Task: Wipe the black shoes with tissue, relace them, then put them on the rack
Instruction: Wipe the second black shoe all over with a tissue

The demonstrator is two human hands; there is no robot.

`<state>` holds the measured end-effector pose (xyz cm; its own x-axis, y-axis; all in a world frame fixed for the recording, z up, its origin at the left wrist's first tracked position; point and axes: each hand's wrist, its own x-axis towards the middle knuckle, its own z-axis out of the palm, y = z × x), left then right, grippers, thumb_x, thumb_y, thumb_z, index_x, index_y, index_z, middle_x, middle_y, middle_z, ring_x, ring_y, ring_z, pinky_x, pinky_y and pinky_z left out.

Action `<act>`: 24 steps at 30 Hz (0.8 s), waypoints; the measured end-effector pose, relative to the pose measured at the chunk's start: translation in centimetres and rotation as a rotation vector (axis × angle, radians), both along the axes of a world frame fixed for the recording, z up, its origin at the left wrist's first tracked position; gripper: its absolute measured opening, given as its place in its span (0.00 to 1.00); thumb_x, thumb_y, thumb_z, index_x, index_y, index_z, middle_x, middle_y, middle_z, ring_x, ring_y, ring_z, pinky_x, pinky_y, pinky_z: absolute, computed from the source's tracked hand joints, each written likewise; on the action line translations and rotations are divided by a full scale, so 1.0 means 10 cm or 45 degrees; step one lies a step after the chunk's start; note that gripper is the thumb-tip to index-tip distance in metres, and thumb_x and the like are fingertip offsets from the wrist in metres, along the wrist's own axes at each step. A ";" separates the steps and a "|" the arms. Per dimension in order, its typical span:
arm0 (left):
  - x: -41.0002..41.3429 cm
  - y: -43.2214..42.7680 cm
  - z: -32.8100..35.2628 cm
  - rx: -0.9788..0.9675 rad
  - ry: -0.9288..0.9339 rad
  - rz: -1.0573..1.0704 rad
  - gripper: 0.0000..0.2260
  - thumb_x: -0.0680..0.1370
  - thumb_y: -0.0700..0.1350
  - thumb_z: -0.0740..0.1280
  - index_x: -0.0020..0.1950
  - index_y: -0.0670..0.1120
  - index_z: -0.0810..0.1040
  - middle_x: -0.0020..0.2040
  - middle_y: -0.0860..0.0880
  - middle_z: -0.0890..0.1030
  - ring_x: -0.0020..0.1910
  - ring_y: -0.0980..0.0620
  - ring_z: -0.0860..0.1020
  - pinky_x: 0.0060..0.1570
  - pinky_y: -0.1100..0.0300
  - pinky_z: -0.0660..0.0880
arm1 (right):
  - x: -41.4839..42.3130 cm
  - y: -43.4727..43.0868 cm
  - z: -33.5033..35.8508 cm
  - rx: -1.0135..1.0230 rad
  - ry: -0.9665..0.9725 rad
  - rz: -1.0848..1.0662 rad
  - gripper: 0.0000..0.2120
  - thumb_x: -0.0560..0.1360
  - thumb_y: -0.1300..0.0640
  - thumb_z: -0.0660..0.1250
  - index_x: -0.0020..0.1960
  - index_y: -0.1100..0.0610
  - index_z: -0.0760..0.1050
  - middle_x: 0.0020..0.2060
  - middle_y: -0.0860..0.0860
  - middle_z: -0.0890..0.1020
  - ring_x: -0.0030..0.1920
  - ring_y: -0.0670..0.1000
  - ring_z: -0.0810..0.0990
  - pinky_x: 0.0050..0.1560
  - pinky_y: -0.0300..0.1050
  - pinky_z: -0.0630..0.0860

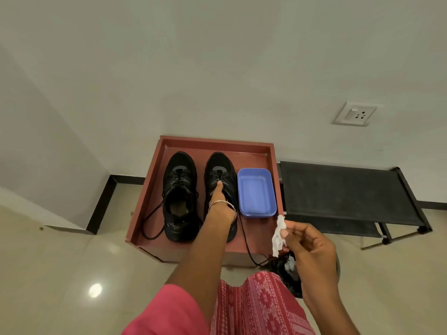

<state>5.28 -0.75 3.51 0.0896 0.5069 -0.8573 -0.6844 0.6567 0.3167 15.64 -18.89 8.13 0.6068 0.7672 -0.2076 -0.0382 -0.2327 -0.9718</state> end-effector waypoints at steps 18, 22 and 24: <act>-0.32 -0.24 0.01 0.316 -0.212 0.213 0.18 0.77 0.42 0.68 0.66 0.38 0.77 0.61 0.38 0.82 0.57 0.43 0.81 0.62 0.52 0.76 | -0.10 -0.16 0.19 -0.038 0.302 0.044 0.12 0.77 0.70 0.67 0.52 0.58 0.84 0.45 0.55 0.87 0.43 0.51 0.86 0.36 0.36 0.80; -0.55 -0.63 0.34 0.448 -0.235 0.257 0.17 0.78 0.40 0.66 0.67 0.39 0.77 0.64 0.38 0.80 0.66 0.40 0.77 0.71 0.48 0.69 | -0.16 -0.15 0.35 0.045 0.663 0.059 0.14 0.76 0.72 0.63 0.57 0.63 0.82 0.53 0.56 0.86 0.56 0.55 0.85 0.49 0.40 0.83; -0.65 -0.84 0.51 0.496 -0.257 0.261 0.17 0.78 0.39 0.65 0.66 0.39 0.78 0.63 0.38 0.80 0.66 0.40 0.77 0.71 0.48 0.69 | -0.21 -0.18 0.49 0.120 0.783 0.153 0.19 0.72 0.74 0.65 0.61 0.65 0.80 0.56 0.57 0.85 0.59 0.55 0.83 0.52 0.39 0.82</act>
<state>-1.24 -9.14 8.64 0.0994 0.8115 -0.5759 -0.8604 0.3608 0.3599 13.59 -20.65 13.05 0.3067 0.8544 -0.4193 -0.5753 -0.1846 -0.7969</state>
